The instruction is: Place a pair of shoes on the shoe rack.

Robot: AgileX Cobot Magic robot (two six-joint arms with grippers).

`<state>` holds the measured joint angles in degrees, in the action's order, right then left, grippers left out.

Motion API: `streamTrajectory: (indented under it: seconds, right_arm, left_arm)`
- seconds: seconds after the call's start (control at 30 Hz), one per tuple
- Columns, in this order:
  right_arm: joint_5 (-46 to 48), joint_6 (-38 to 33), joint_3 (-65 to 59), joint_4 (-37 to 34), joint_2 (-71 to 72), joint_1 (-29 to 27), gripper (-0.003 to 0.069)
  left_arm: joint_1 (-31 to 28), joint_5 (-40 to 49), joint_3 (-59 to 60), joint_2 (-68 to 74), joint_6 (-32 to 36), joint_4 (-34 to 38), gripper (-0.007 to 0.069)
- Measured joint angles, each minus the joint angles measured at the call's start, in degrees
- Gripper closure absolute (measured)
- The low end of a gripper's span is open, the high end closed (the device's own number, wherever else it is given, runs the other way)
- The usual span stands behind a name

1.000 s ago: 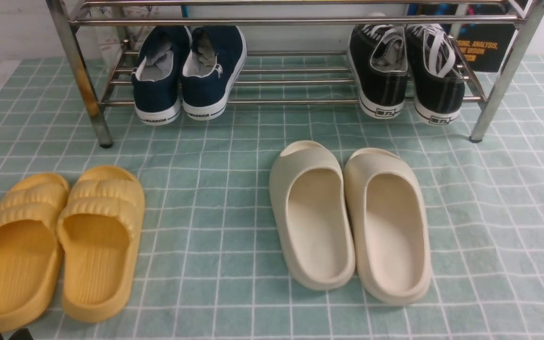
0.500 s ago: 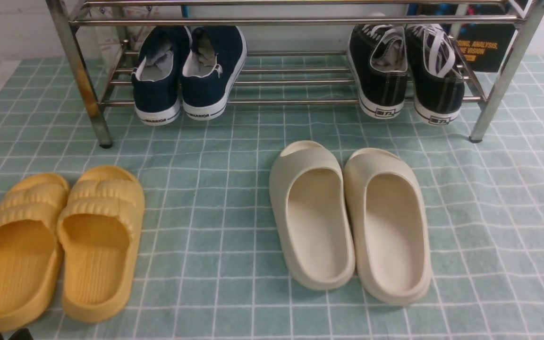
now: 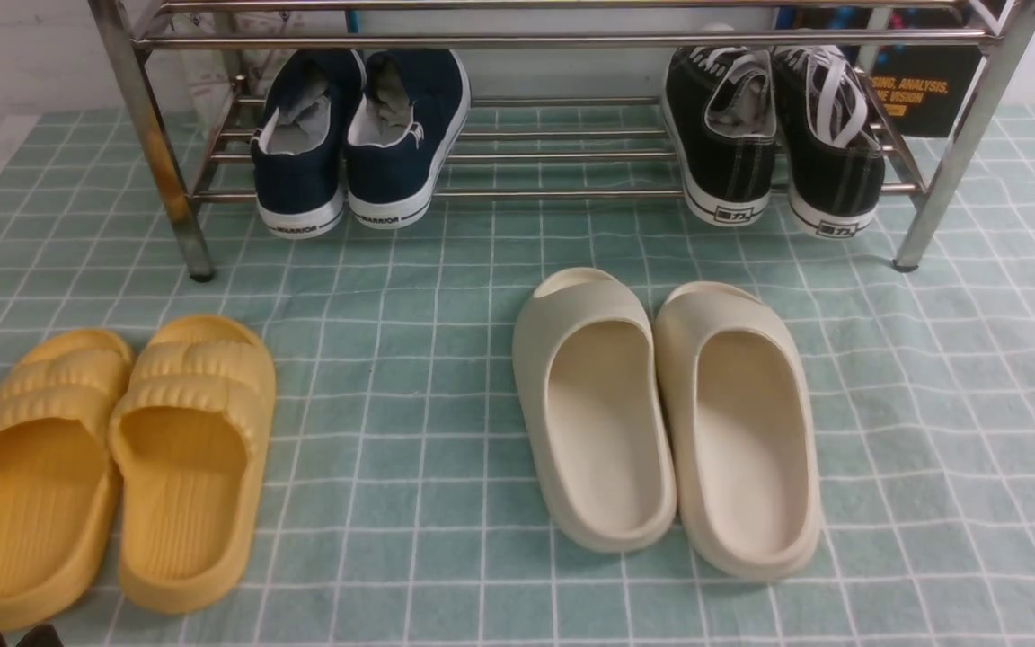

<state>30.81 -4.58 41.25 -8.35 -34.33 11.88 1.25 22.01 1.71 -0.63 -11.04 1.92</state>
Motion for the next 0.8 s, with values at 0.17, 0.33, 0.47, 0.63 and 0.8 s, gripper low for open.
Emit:
streamTrajectory:
  seconds: [0.17, 0.33, 0.47, 0.63, 0.8]
  right_arm:
    - [-17.28, -0.05, -17.71, 3.30, 12.97, -4.92, 0.0654]
    - [-24.88, -0.05, -33.65, 4.41, 25.59, -13.53, 0.0654]
    - [-23.82, 3.74, -41.98, 5.90, 32.88, -16.42, 0.0654]
    - [-16.00, 13.90, -42.70, 10.75, 34.90, -16.41, 0.0654]
    - [-11.91, 16.82, -42.70, 12.88, 34.90, -16.41, 0.0654]
  left_arm:
    - [0.00, 0.00, 0.00, 0.00, 0.00, 0.00, 0.0386]
    - [0.00, 0.00, 0.00, 0.00, 0.00, 0.00, 0.0386]
    - [0.00, 0.00, 0.00, 0.00, 0.00, 0.00, 0.0386]
    - [0.00, 0.00, 0.00, 0.00, 0.00, 0.00, 0.0386]
    - [0.00, 0.07, 0.02, 0.00, 0.00, 0.00, 0.0386]
